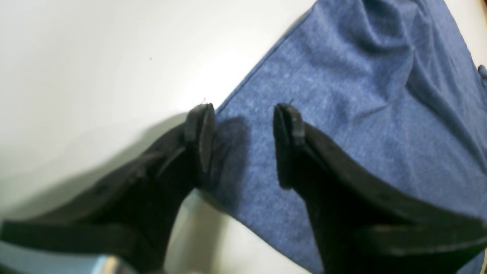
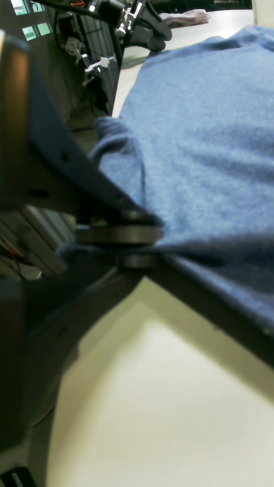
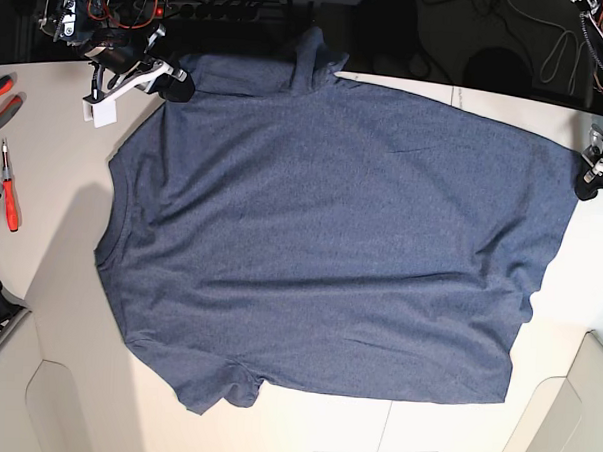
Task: Layout the t-shirt on the table in an organized manner, then fold the t-shirt properly
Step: 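Hold both shoulder corners and pull them apart to stretch the shirt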
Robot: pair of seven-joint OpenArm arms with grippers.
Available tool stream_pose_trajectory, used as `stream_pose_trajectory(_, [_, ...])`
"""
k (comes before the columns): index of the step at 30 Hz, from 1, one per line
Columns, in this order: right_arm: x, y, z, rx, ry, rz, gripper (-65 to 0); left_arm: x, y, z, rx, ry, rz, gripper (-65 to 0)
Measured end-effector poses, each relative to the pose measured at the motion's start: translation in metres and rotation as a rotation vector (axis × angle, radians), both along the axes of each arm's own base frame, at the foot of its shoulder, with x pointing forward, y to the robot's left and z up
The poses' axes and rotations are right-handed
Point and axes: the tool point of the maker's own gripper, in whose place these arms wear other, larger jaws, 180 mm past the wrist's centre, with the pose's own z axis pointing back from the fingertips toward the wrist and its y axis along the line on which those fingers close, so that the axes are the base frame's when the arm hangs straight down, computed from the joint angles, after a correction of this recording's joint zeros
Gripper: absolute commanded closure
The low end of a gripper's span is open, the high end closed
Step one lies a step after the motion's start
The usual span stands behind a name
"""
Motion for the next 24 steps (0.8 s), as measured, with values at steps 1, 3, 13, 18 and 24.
stream_pose_trajectory(1, [0.000, 0.000, 0.000, 0.000, 0.000, 0.000, 0.0, -0.001, 0.001, -0.001, 0.016, 0.006, -0.002, -28.9])
stream_pose_trajectory(3, [0.000, 0.000, 0.000, 0.000, 0.000, 0.000, 0.0, -0.002, 0.004, -0.003, 0.047, 0.022, -0.011, -28.9])
stream_pose_trajectory(13, [0.003, 0.000, 0.001, -0.001, -0.005, 0.001, 0.0, -0.007, 0.008, -0.007, 0.100, 0.055, -0.028, -28.9])
stream_pose_trajectory(18, [0.003, 0.000, 0.001, -0.004, -0.006, 0.003, 0.0, -0.012, 0.012, -0.007, 0.115, 0.060, -0.026, -28.9])
stream_pose_trajectory(24, [0.003, 0.000, 0.001, -0.005, -0.006, 0.002, 0.0, -0.013, 0.025, 0.004, 0.142, 0.025, 0.013, -28.9])
